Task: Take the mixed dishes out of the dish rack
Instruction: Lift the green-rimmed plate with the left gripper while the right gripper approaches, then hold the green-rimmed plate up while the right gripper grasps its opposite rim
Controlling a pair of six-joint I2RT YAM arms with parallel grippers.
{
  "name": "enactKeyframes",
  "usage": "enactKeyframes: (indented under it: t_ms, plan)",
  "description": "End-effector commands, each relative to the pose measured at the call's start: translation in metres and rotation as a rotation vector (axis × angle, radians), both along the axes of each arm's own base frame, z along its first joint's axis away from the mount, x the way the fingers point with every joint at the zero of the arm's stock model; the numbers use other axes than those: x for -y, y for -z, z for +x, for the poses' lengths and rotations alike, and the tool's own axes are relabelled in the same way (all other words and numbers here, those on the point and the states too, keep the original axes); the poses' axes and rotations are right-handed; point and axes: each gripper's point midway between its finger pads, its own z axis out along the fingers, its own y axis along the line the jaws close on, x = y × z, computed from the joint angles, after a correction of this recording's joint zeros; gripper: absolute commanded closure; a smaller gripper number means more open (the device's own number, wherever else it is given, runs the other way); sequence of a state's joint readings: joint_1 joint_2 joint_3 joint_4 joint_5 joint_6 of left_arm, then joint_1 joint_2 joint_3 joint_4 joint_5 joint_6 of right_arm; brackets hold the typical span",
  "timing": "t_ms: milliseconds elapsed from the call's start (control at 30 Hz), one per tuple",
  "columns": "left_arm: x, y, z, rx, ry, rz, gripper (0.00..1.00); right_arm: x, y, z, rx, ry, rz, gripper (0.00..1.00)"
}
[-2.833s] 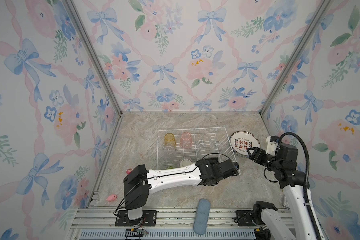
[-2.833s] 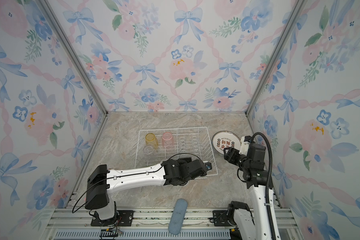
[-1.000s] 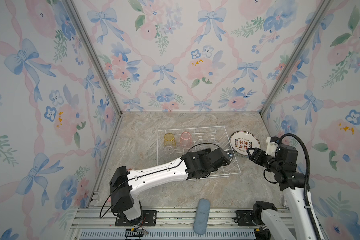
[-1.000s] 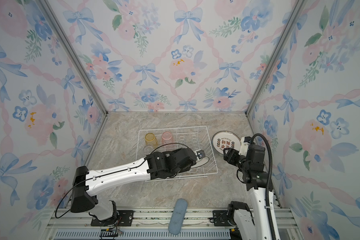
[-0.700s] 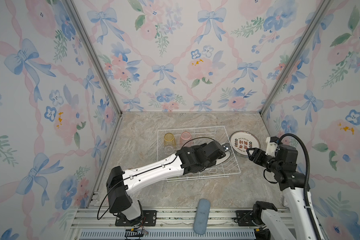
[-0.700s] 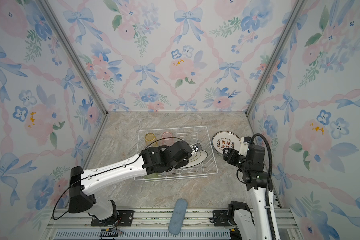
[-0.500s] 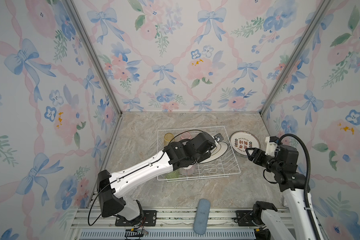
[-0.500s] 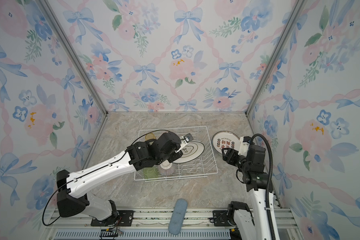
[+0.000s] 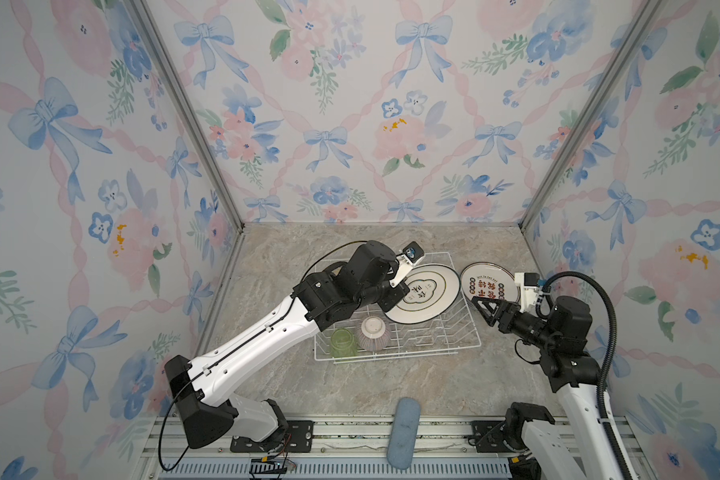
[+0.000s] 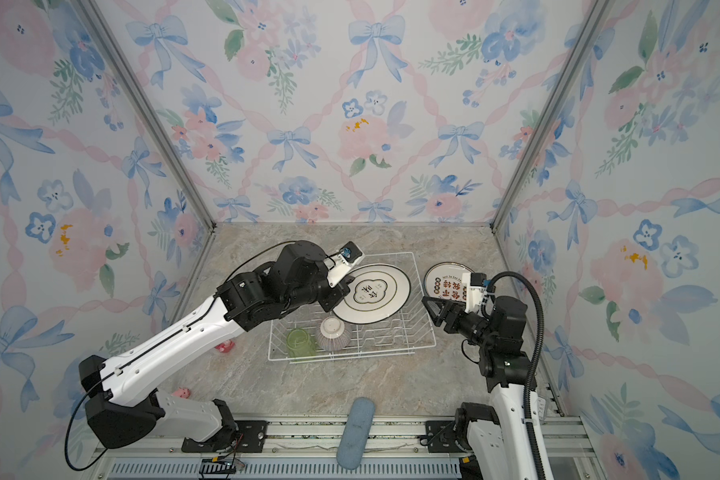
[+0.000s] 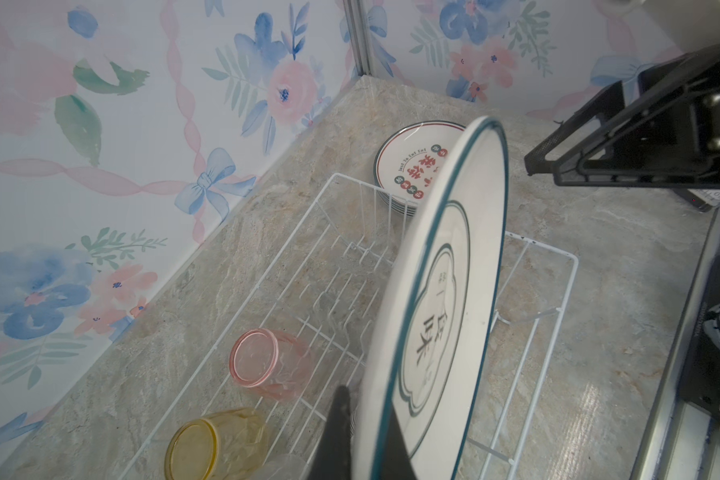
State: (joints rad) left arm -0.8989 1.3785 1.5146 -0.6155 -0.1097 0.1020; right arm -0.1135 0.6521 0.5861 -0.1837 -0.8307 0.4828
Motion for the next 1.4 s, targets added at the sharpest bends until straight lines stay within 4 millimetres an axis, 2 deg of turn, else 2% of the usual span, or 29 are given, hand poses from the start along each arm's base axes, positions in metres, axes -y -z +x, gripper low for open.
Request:
enactKeyframes:
  t_ms: [0, 133, 233, 533, 1000, 1367]
  plan:
    - [0.004, -0.026, -0.005, -0.02, 0.05, -0.165, 1.0, -0.023, -0.03, -0.018, 0.134, -0.152, 0.059, 0.3]
    - [0.002, -0.031, -0.005, -0.046, 0.079, -0.229, 1.0, -0.033, -0.042, -0.028, 0.187, -0.209, 0.074, 0.31]
    - [0.002, -0.036, -0.006, -0.07, 0.113, -0.288, 1.0, -0.039, -0.042, -0.031, 0.193, -0.238, 0.076, 0.31]
    - [0.001, -0.044, -0.007, -0.131, 0.181, -0.405, 1.0, -0.046, -0.04, -0.025, 0.183, -0.253, 0.083, 0.33]
    - [0.005, -0.048, -0.004, -0.173, 0.241, -0.525, 1.0, -0.067, -0.054, -0.033, 0.203, -0.341, 0.126, 0.45]
    - [0.011, -0.046, -0.003, -0.202, 0.276, -0.574, 1.0, -0.074, -0.055, -0.031, 0.195, -0.361, 0.142, 0.56]
